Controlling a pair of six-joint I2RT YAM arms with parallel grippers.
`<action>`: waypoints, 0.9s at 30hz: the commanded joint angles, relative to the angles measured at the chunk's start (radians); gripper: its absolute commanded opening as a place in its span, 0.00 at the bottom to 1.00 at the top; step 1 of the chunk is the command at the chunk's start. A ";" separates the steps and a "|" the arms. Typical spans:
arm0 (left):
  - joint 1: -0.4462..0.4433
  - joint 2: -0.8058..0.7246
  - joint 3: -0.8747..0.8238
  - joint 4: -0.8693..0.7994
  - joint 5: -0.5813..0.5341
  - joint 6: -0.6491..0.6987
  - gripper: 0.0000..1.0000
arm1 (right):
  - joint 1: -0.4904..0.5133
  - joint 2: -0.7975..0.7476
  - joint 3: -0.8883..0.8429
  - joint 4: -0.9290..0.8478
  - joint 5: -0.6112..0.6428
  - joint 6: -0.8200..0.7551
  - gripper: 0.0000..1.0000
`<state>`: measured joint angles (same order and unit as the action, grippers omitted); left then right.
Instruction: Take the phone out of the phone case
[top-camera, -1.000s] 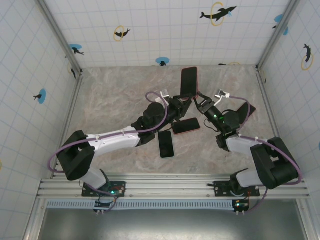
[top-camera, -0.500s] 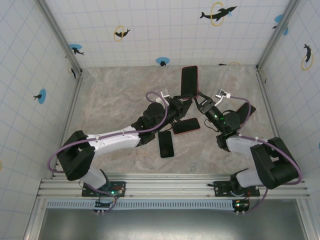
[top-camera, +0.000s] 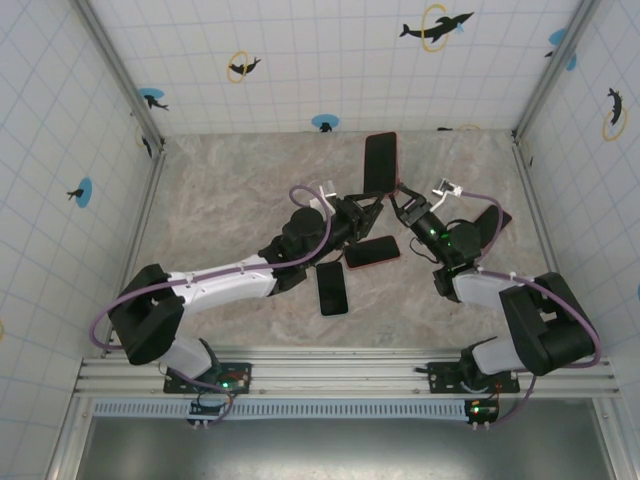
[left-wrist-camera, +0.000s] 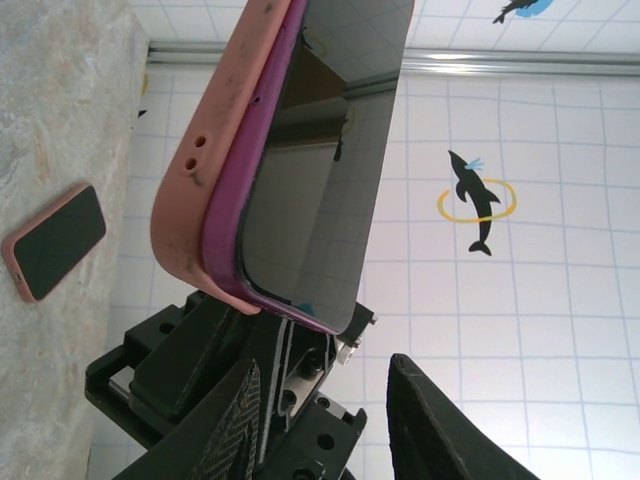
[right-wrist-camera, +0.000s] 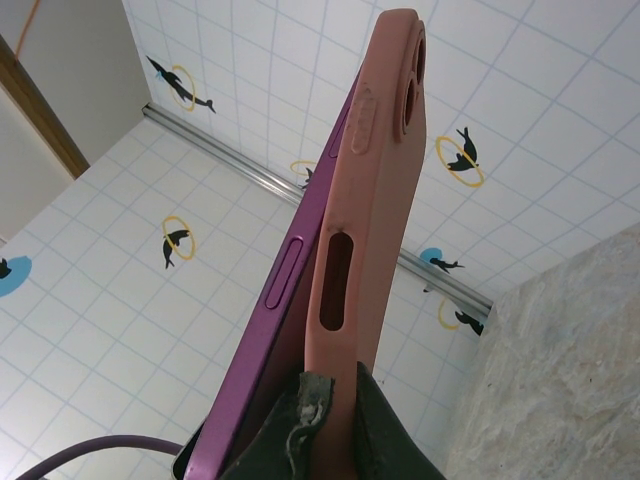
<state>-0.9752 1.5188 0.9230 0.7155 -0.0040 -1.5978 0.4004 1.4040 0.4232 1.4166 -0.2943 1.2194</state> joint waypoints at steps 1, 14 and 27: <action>-0.005 0.011 0.034 0.052 0.003 -0.010 0.36 | 0.010 -0.016 0.000 0.098 -0.007 -0.008 0.00; 0.000 0.030 0.039 0.049 -0.008 -0.011 0.36 | 0.027 -0.022 -0.001 0.102 -0.003 -0.004 0.00; 0.020 0.036 0.041 0.031 -0.080 -0.008 0.35 | 0.046 -0.036 -0.022 0.121 0.011 -0.002 0.00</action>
<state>-0.9619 1.5429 0.9386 0.7341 -0.0380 -1.5986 0.4377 1.4029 0.4225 1.4185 -0.2962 1.2201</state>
